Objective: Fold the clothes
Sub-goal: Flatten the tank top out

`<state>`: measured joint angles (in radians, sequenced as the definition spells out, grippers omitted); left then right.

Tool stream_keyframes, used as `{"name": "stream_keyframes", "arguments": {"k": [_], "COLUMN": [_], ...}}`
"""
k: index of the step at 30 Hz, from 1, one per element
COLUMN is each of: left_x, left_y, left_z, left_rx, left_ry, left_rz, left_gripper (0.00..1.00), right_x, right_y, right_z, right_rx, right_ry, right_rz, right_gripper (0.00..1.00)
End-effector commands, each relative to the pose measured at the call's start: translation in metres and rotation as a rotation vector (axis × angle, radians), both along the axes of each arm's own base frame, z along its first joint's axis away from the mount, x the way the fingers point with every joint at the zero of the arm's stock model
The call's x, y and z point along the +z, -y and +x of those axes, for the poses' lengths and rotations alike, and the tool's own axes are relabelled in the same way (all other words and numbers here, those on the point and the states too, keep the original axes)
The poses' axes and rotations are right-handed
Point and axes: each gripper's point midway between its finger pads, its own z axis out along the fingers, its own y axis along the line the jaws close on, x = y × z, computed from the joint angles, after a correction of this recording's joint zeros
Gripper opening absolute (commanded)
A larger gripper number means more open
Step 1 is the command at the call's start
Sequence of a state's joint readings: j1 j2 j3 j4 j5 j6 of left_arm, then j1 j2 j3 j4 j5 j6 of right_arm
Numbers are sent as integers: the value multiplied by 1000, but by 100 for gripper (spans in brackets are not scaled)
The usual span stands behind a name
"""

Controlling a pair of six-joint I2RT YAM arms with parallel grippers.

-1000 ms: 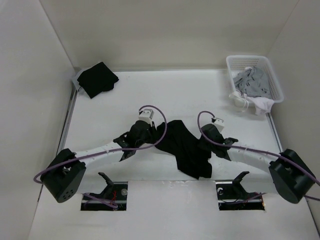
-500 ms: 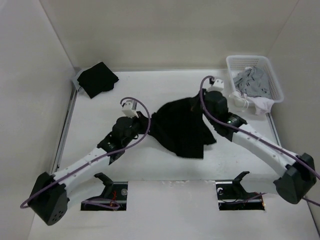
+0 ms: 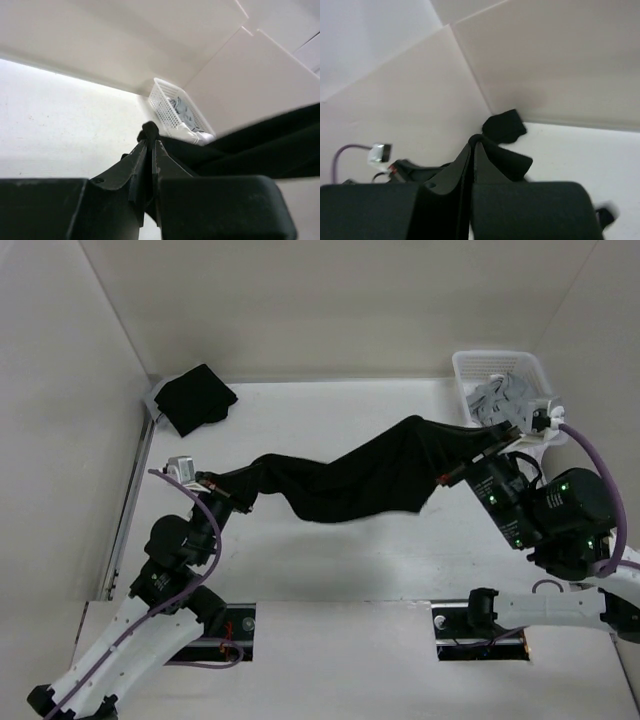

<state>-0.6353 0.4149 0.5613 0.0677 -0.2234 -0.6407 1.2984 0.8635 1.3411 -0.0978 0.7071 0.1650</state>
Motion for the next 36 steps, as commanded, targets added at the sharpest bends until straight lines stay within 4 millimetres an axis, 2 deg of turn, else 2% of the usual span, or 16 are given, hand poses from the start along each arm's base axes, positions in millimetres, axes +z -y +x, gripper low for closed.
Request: {"name": "stream_keyframes", "arguments": {"k": [1,3,7,8,9,11,14,15,18,21,23,25,26,28,31,36], "left_x": [0,-21,-89,-112,-122,-152,-160,-160,-160,-169,-178,-182,-184,-186,-189,-189], "left_y": [-5,-4,4,4,4,3,8,10,14,11,4,-1,-4,-3,-1,0], "left_z": [-4,1,10,15,17,26,37,41,46,48,48,49,50,51,53,51], "left_rx": [17,25,26,42,51,83,95,99,99,112,133,149,156,151,144,129], "left_ry": [-5,-50,-184,-236,-258,-316,-333,-337,-346,-367,-389,-401,-407,-417,-426,-431], "left_rz": [20,37,77,86,91,105,111,116,110,110,109,110,108,122,132,136], "left_gripper": [5,5,5,5,6,6,6,6,7,7,7,8,8,8,8,8], "right_x": [-4,-30,-136,-174,-185,-243,-256,-257,-243,-251,-284,-327,-347,-395,-428,-455], "right_y": [20,10,-7,-12,-13,-25,-30,-31,-19,-4,-13,-19,-19,-9,2,10], "right_z": [40,65,141,165,172,230,273,301,324,299,252,202,181,126,75,42], "right_rx": [-208,-207,-131,-97,-92,-54,-69,-95,-175,-223,-173,-136,-131,-152,-173,-190], "right_ry": [34,8,-162,-217,-233,-342,-379,-384,-412,-480,-566,-650,-696,-806,-904,-987], "right_rz": [-102,-126,-110,-91,-87,-85,-99,-110,-117,-144,-146,-154,-158,-186,-217,-245], "right_gripper": [2,2,4,4,4,3,7,17,50,55,35,4,0,2,14,37]}}
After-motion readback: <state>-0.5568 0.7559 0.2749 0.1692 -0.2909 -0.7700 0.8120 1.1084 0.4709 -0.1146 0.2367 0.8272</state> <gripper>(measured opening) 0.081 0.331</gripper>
